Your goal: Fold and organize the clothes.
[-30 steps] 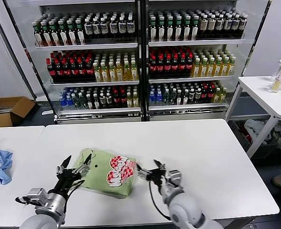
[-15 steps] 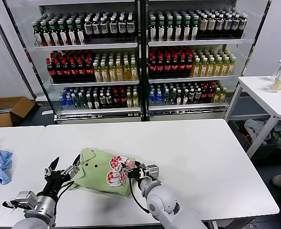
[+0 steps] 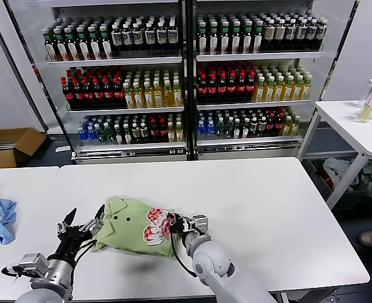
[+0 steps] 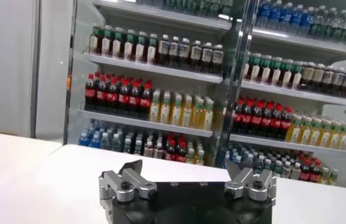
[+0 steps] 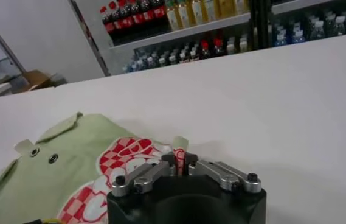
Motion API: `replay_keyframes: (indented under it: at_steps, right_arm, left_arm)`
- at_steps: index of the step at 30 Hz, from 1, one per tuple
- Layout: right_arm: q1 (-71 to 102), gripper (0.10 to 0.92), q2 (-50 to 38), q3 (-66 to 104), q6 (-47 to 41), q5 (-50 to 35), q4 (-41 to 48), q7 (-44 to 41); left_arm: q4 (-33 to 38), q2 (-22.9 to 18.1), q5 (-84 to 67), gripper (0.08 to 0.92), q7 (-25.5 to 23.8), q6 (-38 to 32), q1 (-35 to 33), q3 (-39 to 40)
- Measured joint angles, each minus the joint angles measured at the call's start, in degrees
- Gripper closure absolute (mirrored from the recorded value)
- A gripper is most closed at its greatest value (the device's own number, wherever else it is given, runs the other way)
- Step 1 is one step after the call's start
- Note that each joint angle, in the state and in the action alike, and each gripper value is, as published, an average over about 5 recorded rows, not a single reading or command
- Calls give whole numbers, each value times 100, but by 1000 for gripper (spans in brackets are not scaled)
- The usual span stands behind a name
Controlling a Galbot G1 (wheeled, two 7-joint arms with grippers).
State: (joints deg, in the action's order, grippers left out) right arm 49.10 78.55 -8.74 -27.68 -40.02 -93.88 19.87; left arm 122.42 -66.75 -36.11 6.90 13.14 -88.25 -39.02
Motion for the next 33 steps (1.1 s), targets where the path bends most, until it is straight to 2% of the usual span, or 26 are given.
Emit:
replay_keyframes:
  at_steps: [2,5,24,26,33]
  right_arm:
    - [-60,883,-32,10,-2,63,41,-43]
    - [-166,906,-123,47,-17,170,92,-141]
    - [-1248,902,-1333,497,-126,964,797,-1454]
    - [-1299,876,-1403,550,-77,1089,851,-1573]
    - [-1066,659,-1673,858,421,1629,630,-1681]
  left_arm:
    - [0,-13,11,177,0,1,-3,15]
    - [-1,-23,35,177,0,1,-12,41]
    - [-83,22,188,177,-24,55,94,247]
    - [-93,39,211,177,-27,54,103,273]
    - [-76,103,252,177,-36,27,116,329]
